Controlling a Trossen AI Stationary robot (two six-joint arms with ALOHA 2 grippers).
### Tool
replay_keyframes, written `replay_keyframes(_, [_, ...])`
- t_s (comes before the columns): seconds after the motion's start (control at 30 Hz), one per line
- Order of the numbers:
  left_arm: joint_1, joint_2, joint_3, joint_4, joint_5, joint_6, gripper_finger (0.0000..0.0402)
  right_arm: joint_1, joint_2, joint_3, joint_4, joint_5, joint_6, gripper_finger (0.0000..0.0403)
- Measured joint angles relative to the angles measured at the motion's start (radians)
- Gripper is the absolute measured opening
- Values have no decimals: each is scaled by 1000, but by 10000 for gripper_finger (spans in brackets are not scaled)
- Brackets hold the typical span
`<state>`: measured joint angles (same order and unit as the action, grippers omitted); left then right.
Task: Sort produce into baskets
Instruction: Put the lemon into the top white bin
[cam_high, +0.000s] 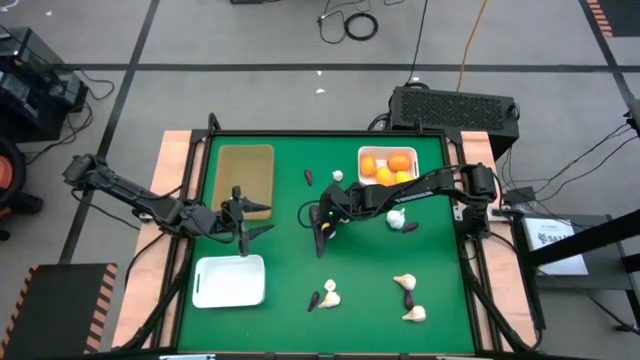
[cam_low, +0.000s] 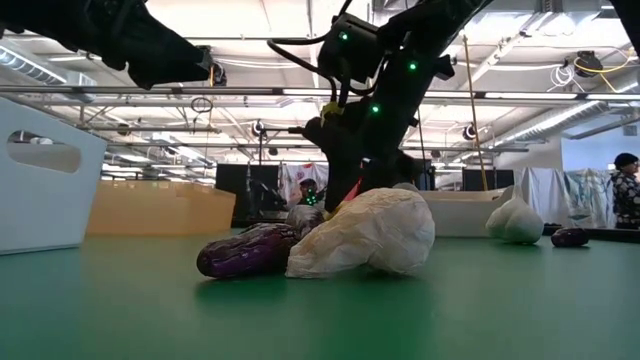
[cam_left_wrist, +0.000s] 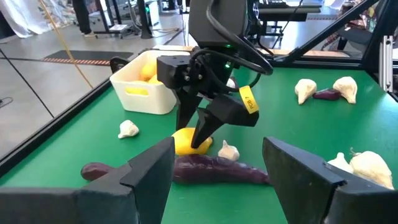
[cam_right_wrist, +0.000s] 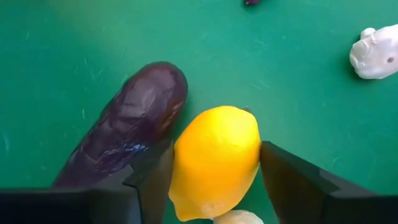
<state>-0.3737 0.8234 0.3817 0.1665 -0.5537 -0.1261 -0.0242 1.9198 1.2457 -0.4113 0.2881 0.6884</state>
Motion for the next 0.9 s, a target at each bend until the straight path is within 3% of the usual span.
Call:
replay_keyframes(0.37, [0,0,0,0,0,-7,251,-1,-23,0,-26,3,-32,164])
replay_keyframes(0.73, [0,0,1,0,0,-8,251,-49,-240,0,-86,2,-102,161])
replay_keyframes(0.9, [0,0,1,-3,0,-9,251,-19,-233,0,-77,-30,-132,162])
